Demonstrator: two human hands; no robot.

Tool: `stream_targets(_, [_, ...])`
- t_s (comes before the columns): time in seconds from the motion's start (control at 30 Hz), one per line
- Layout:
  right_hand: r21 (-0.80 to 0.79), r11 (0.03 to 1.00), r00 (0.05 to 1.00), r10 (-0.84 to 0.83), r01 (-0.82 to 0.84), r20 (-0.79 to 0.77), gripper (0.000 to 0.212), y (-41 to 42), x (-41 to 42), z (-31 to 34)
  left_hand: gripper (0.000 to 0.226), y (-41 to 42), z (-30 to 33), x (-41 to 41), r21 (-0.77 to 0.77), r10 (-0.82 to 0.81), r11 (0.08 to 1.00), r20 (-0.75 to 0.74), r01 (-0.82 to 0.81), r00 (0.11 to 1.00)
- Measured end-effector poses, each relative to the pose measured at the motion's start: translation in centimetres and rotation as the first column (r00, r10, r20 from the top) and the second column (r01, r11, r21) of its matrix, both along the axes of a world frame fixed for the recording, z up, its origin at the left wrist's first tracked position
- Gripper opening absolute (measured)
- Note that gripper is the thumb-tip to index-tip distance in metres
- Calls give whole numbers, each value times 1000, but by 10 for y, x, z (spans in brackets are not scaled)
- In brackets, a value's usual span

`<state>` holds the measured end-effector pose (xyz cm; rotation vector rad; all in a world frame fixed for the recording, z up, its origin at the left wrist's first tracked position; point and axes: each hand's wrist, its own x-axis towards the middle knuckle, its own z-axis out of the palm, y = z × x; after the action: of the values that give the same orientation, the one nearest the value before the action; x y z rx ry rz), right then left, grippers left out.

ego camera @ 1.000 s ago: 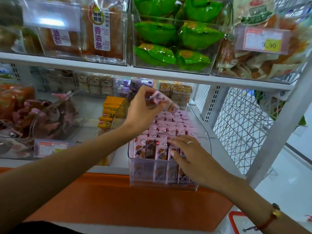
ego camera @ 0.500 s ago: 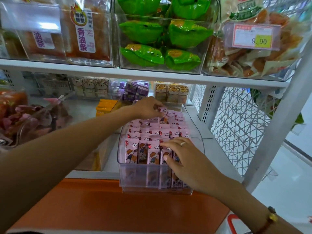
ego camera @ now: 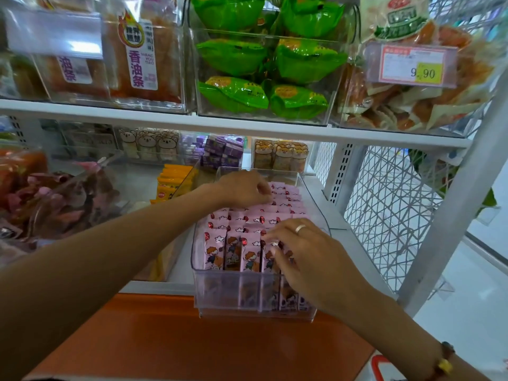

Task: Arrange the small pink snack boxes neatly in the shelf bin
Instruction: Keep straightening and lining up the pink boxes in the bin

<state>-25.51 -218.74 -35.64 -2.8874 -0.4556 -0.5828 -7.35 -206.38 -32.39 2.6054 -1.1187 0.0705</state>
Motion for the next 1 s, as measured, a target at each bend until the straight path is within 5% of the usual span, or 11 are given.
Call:
stream_targets(0.13, [-25,999,999,-42,41,-14,43,0,2,-3,34,-3,-7,-6,107,-42,993,-20,43,999])
stream_targets(0.33, [-92,995,997,-55,49,-61,45,-2,3,-9,22,0,-3,-13,-249,132,960,-10,-131,991])
stream_targets(0.43, [-93,994,997,-55,50,-49,44,-4,4,-10,18,7,6,-29,-627,198,732,-177,-266,964])
stream_targets(0.57, [-57,997,998,-48,46,-47,45,-2,2,-6,20,29,6,-71,-837,176,437,-278,-328,944])
stream_targets(0.67, [179,984,1000,-9,13,-23,46,8,-3,1,10,50,5,-103,-912,132,310,-238,-268,962])
stream_targets(0.8, [599,800,994,92,-41,-55,62,27,-9,9,12,68,-3,-134,-922,45,298,-243,-246,969])
stream_targets(1.0, [741,672,962,212,-14,-174,49,45,-5,14,17,70,-14,-147,-920,-121,303,-295,-247,948])
